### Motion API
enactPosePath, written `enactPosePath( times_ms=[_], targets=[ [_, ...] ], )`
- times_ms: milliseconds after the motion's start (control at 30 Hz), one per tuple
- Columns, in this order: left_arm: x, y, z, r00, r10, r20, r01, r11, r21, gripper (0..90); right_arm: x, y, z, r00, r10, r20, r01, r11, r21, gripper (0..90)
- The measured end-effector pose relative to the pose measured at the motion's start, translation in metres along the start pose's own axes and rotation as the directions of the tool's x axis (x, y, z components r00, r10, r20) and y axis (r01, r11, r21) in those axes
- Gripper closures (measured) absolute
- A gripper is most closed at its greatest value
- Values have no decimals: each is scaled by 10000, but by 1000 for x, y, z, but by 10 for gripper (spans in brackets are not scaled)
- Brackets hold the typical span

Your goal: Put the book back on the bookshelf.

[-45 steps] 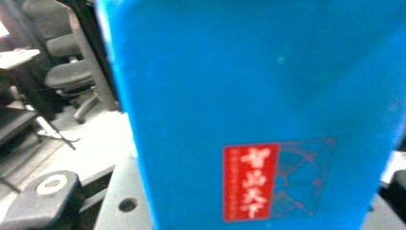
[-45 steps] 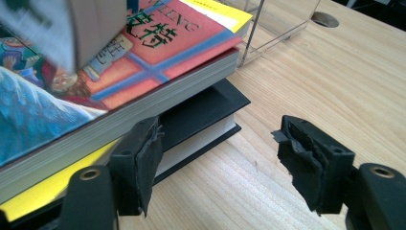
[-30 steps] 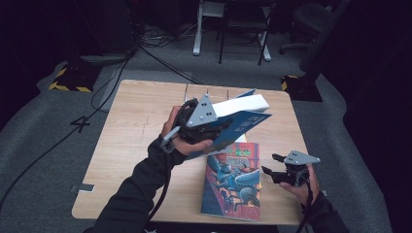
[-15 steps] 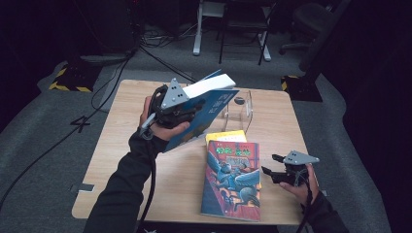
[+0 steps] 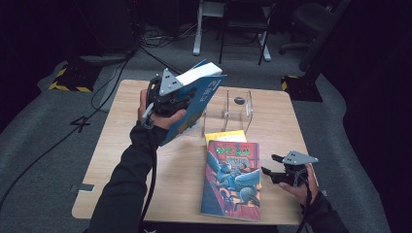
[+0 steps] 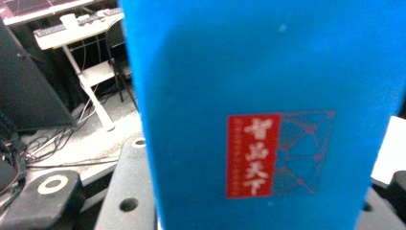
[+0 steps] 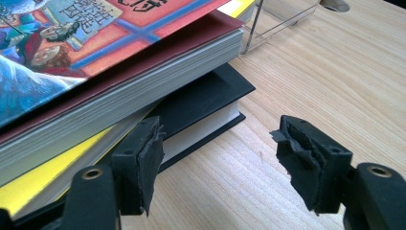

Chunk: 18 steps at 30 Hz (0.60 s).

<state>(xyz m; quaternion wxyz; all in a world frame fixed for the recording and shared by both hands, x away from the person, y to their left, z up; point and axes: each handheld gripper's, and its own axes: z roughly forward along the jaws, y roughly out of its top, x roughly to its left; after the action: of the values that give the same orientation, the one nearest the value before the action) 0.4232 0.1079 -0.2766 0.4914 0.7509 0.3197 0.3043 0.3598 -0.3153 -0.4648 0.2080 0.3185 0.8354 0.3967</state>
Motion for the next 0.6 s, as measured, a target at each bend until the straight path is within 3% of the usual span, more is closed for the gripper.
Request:
enactPosePath(
  times_ms=[367,600],
  targets=[
    [5,1,30,9964,-673,-511,682,9975,161,605,-1,-1,0,10000,9,-8,-9,10000,-1,337],
    [6,0,55,9882,-1011,-1151,1043,9943,220,605,1,-2,-2,10000,-29,-11,29,10000,-16,336]
  ],
)
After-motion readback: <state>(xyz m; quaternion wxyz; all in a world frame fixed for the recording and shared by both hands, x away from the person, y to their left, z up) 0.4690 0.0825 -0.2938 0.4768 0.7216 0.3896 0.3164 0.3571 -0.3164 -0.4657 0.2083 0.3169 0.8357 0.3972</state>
